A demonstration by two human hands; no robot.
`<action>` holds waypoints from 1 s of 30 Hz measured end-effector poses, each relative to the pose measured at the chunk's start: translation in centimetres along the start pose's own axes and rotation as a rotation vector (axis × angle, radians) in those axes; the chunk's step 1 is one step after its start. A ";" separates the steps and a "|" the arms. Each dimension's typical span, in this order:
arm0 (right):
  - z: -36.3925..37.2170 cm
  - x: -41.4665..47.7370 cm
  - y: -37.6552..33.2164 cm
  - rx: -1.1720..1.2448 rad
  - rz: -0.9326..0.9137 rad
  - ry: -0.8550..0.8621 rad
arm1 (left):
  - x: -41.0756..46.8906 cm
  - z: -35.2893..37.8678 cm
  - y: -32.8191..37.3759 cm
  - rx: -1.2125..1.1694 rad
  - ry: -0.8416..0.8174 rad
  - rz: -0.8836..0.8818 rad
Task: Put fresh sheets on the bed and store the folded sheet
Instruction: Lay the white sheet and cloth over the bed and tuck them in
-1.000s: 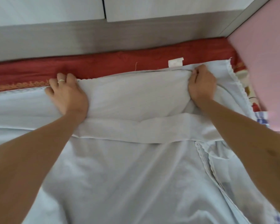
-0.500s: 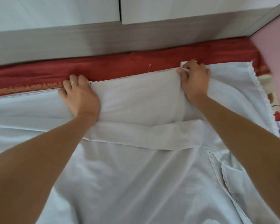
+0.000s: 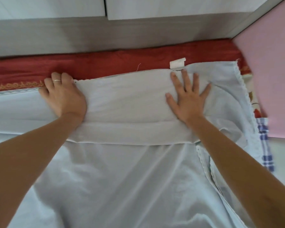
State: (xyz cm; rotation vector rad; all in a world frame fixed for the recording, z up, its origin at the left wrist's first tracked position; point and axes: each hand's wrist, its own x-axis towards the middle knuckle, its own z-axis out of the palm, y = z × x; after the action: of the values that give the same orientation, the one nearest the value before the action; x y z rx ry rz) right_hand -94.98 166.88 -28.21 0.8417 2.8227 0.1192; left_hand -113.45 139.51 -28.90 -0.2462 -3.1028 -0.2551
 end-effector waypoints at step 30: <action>-4.2 -32.0 8.7 0.319 0.383 -0.185 | -26.3 -8.5 3.2 0.342 -1.190 0.782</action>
State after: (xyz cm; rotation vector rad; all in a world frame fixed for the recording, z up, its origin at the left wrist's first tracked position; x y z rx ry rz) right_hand -64.97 156.45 -17.79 1.3778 2.5115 -0.3468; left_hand -86.97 137.14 -20.85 -2.1834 -3.4876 0.6727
